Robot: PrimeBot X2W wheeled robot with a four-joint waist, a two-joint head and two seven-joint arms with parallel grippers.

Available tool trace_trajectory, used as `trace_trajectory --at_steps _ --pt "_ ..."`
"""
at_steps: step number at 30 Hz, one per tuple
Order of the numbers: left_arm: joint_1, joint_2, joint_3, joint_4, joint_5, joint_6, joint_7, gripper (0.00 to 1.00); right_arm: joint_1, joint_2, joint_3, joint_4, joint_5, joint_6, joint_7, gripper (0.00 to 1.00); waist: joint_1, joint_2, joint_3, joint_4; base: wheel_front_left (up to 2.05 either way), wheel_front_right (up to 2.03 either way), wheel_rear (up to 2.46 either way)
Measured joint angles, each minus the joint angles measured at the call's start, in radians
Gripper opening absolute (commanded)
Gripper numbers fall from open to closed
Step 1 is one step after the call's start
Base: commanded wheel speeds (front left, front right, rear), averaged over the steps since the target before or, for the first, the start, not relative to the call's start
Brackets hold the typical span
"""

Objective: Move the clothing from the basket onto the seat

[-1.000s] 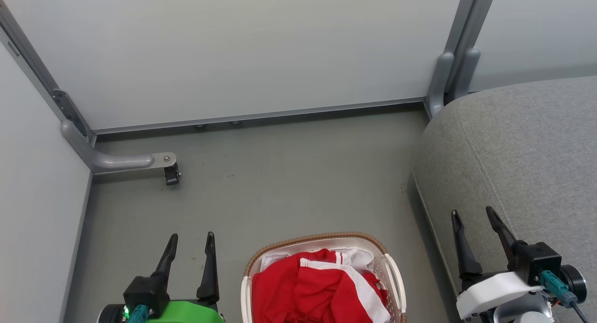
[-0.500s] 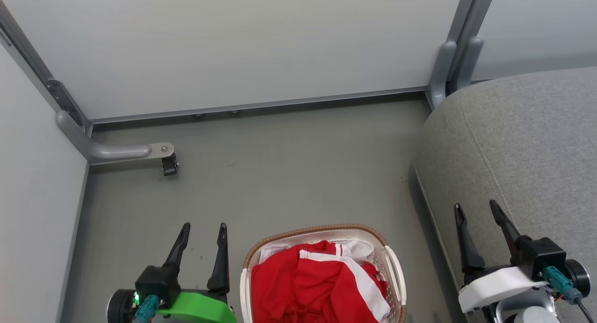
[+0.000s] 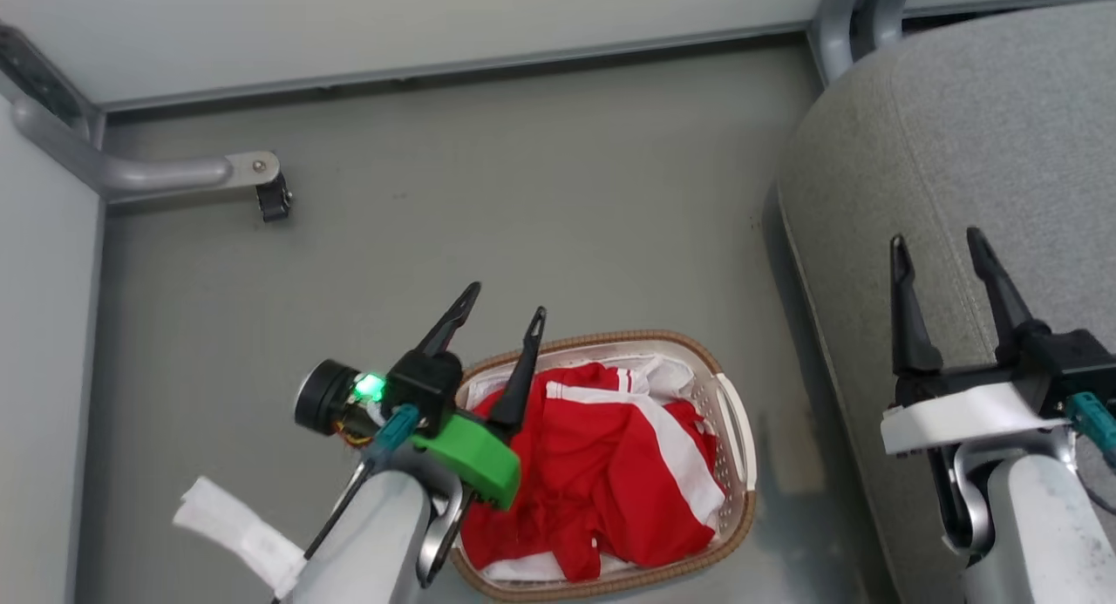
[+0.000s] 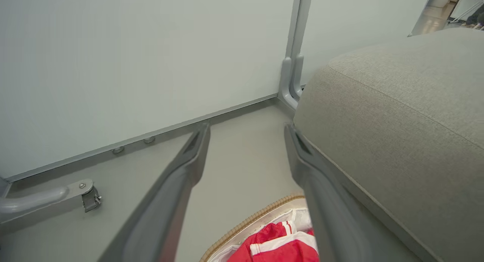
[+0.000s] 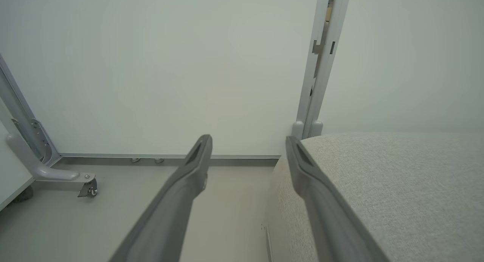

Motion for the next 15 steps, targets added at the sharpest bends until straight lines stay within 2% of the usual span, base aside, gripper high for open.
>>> trace_trajectory --at_steps 3,10,15 --pt "-0.114 -0.001 -0.11 0.095 0.009 -0.002 0.0 1.0 -0.051 0.0 -0.025 -0.028 -0.006 0.0 0.0 1.0 0.0001 0.0 0.086 -0.012 0.0 0.0 0.0" --pt "-0.251 -0.001 -0.314 0.263 -0.027 -0.004 0.0 1.0 -0.121 -0.001 -0.046 -0.086 -0.004 0.0 0.0 1.0 0.0001 0.0 0.238 -0.039 0.0 0.0 0.0" --pt "-0.358 -0.001 -0.425 0.4 -0.052 -0.005 0.0 1.0 -0.177 -0.001 -0.043 -0.136 0.022 0.0 0.0 1.0 0.0002 0.0 0.343 -0.064 0.0 0.0 0.0"
